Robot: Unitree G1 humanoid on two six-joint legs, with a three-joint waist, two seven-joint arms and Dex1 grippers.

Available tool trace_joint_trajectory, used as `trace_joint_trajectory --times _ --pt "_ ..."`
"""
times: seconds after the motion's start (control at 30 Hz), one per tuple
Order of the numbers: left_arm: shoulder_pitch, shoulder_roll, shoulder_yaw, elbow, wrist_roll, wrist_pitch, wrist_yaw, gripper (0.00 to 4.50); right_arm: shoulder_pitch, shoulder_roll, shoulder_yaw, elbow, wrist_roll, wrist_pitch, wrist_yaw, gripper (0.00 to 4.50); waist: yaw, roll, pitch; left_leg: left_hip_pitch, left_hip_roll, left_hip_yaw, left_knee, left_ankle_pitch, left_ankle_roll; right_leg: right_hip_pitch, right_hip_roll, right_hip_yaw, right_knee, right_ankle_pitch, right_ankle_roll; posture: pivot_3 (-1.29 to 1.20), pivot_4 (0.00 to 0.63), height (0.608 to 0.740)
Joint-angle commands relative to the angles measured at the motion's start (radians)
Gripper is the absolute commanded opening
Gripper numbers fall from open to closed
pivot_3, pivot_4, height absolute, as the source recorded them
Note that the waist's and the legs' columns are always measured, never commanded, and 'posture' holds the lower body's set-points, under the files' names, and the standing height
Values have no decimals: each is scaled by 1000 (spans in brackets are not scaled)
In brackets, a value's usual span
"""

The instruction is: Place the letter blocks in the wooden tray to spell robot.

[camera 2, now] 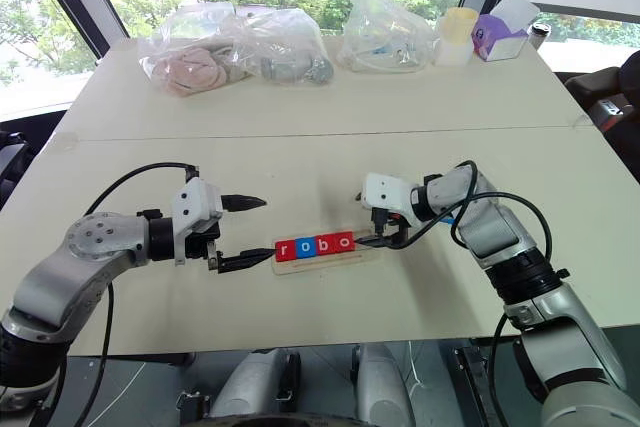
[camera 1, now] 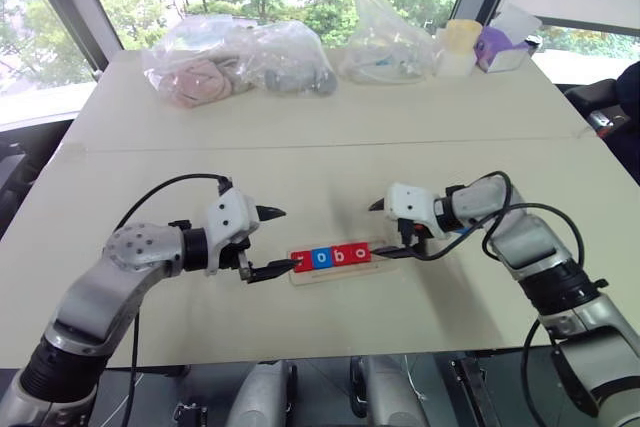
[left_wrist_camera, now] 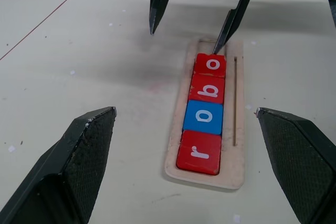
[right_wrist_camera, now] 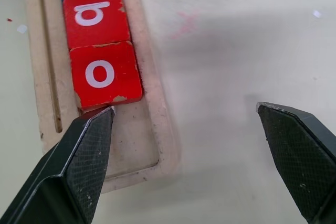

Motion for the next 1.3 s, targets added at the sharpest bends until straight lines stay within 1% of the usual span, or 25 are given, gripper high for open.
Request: trace_joint_trajectory --times 0.03,0.2,0.3,0.43,0.53,0.63,0.7,0.77,0.83,0.93,1.0,1.07,1.1,1.23,1.3 --pt "-10 5 11 -30 -5 -5 3 4500 -11 -12 -13 -31 -3 -12 -1 4437 0 0 0 0 0 0 0 0 0 0 0 0 0 0 0 0 150 725" --pt "-11 1 11 -27 -4 -7 6 4500 -18 -63 -76 -39 13 18 -11 4437 1 0 0 0 0 0 0 0 0 0 0 0 0 0 0 0 150 725" --pt "-11 -4 10 -25 -3 -10 9 4500 -4 -75 -183 -81 79 134 -60 4437 2 0 0 0 0 0 0 0 0 0 0 0 0 0 0 0 150 725" --pt "-16 -18 2 -14 2 -19 14 4500 64 -61 -333 -157 108 303 -222 4437 4 0 0 0 0 0 0 0 0 0 -1 1 0 0 -1 0 150 725" --pt "-23 -26 -7 1 7 -30 8 4500 156 -31 -425 -267 128 432 -337 4437 4 0 0 0 0 0 0 0 0 0 -1 1 0 -1 -2 0 150 725" --pt "-34 -31 -16 15 10 -39 -3 4500 231 21 -496 -376 146 581 -452 4437 2 0 0 -1 0 0 0 0 0 0 -1 1 0 -1 -2 0 150 725" --pt "-49 -37 -30 32 14 -47 -12 4500 274 98 -561 -431 118 713 -591 4437 1 1 -1 0 0 0 0 0 0 0 -1 2 0 -1 -3 0 150 725" --pt "-65 -45 -45 48 16 -56 -23 4500 306 168 -600 -489 98 809 -696 4437 3 1 -1 0 0 0 0 0 0 0 -1 2 1 -1 -3 0 150 725" --pt "-78 -49 -55 65 21 -67 -35 4500 324 231 -615 -551 90 864 -773 4437 2 1 -1 0 0 0 0 0 0 -1 -1 2 1 -1 -3 0 150 725" --pt "-107 -71 -84 87 30 -76 -42 4500 345 301 -617 -601 55 909 -887 4437 1 2 -1 0 0 0 0 0 0 -1 0 2 1 -1 -3 0 150 725" --pt "-130 -80 -94 114 37 -91 -56 4500 351 360 -594 -613 17 929 -978 4437 1 2 -1 0 0 0 0 0 0 -1 0 2 1 -1 -3 0 150 725" --pt "-150 -90 -98 131 38 -95 -64 4500 347 410 -594 -605 4 944 -1034 4437 1 2 -2 0 0 0 0 0 0 -1 0 1 1 -1 -3 0 150 725" --pt "-160 -101 -109 131 41 -89 -58 4500 344 419 -608 -593 10 946 -1041 4437 0 2 -2 0 0 0 0 0 0 -1 1 1 1 -1 -3 0 150 725" --pt "-166 -91 -106 146 46 -102 -86 4500 329 480 -626 -530 -16 940 -1134 4437 -3 2 -2 0 0 1 0 0 0 -1 2 1 1 0 0 0 150 725" --pt "-168 -94 -107 147 48 -103 -88 4500 331 493 -647 -498 -5 926 -1146 4437 -4 2 -2 0 0 1 0 0 0 -1 2 0 1 0 0 0 150 725"
